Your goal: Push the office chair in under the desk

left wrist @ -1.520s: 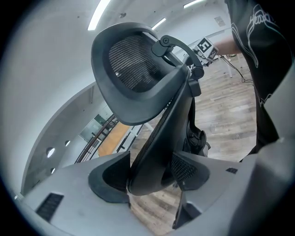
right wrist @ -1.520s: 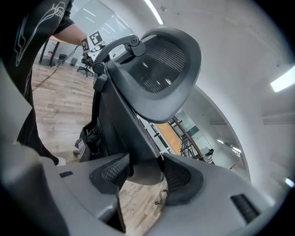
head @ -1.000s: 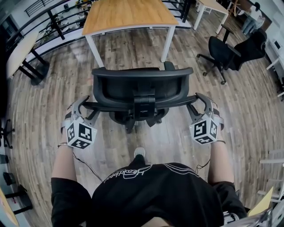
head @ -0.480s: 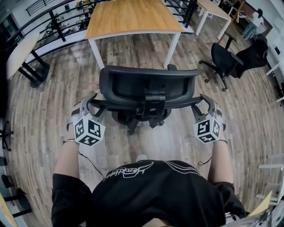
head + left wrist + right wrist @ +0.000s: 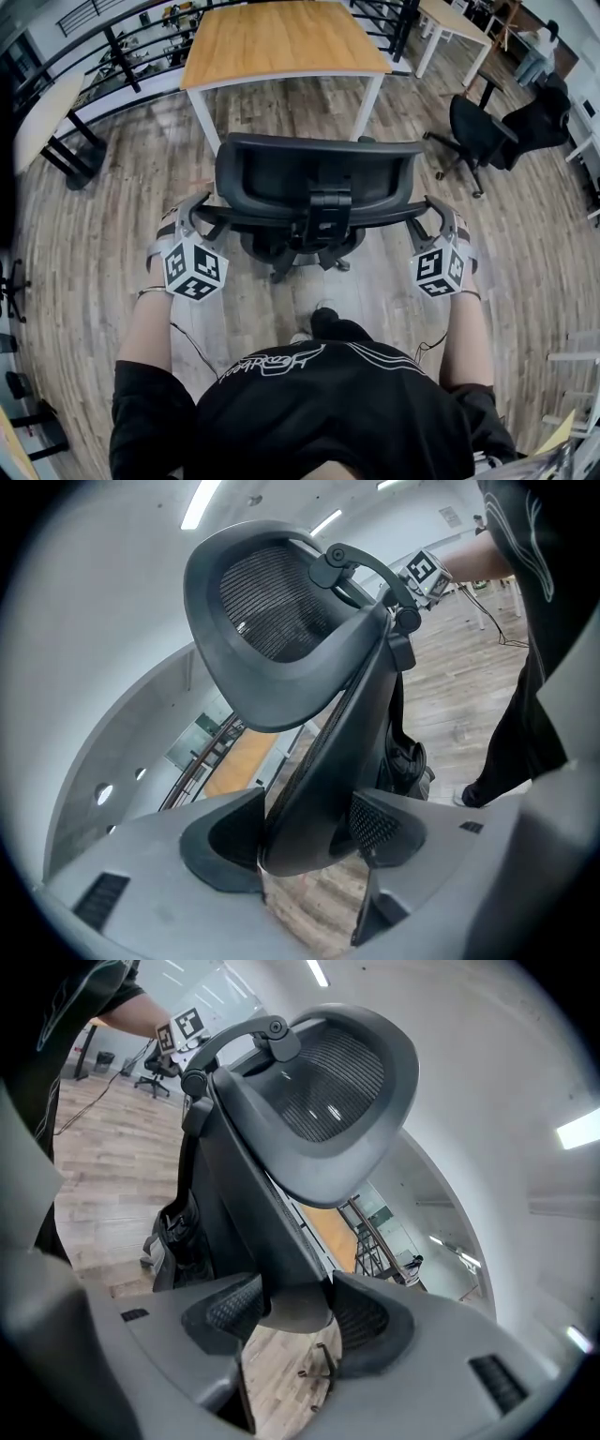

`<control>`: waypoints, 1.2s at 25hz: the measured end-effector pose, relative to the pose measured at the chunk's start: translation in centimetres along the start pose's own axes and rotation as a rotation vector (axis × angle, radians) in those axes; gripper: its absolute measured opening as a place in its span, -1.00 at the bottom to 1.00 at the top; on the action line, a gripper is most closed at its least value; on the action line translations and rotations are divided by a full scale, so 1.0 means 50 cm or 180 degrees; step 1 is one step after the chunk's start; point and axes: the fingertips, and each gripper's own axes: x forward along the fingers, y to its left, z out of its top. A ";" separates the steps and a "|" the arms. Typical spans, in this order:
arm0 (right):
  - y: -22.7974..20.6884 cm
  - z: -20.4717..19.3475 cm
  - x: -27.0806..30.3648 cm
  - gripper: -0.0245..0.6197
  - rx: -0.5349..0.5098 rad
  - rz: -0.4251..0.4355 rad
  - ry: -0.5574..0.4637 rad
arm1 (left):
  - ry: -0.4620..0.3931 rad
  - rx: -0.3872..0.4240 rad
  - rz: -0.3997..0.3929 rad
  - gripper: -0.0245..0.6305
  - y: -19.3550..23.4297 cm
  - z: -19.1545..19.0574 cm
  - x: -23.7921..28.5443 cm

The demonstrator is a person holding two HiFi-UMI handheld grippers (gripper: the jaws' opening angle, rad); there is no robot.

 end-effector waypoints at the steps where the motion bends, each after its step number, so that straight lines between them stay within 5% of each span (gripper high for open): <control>1: 0.000 0.000 0.004 -0.14 -0.0002 -0.0002 -0.0013 | 0.0017 -0.0002 0.0011 -0.11 0.001 -0.001 0.002; 30: -0.289 0.016 0.482 -0.14 -0.0158 0.0222 -0.0441 | 0.0568 -0.0175 0.0370 -0.12 0.266 0.086 0.408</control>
